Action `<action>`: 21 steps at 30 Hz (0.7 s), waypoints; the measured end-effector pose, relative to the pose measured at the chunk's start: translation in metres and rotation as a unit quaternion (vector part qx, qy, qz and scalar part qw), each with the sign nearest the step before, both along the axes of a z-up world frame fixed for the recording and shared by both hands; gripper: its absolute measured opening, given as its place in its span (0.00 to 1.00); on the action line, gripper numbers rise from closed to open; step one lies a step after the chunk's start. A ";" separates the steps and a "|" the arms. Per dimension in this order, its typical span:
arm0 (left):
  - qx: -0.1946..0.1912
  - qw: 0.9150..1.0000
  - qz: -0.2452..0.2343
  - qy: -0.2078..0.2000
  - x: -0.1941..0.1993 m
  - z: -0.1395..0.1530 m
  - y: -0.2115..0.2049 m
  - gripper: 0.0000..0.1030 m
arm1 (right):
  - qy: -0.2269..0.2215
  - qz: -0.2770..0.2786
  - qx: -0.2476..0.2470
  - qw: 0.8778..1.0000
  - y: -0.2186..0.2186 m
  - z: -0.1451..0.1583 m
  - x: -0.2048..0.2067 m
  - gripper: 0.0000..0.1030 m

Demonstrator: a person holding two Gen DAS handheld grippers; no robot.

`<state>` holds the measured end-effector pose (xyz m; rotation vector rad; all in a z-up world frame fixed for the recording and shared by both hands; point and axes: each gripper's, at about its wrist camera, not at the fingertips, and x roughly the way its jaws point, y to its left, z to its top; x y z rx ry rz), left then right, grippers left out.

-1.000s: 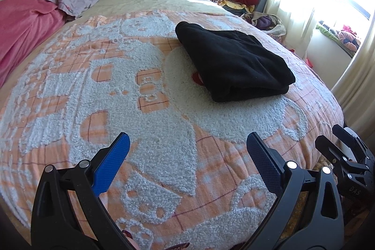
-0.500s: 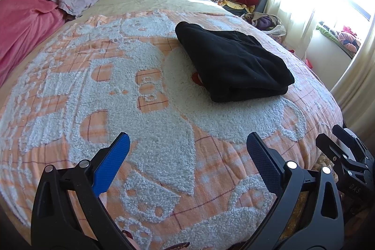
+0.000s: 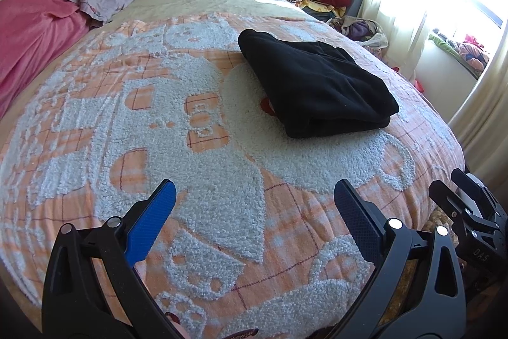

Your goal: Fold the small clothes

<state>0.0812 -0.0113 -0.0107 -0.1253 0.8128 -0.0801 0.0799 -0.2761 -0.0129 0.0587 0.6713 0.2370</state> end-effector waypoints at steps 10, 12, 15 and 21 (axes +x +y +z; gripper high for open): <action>0.003 1.000 0.000 -0.003 -0.002 0.002 0.000 0.91 | -0.001 0.000 -0.001 1.000 0.000 0.001 -0.001 0.96; 0.003 1.000 0.000 -0.004 -0.002 0.002 -0.001 0.91 | -0.001 0.000 0.000 1.000 0.000 0.001 0.000 0.96; 0.004 1.000 0.001 -0.006 -0.003 0.004 0.000 0.91 | 0.000 0.001 0.001 1.000 0.000 0.001 0.000 0.96; 0.005 1.000 0.002 -0.005 -0.003 0.004 0.000 0.91 | -0.001 0.000 0.000 1.000 0.000 0.002 -0.001 0.96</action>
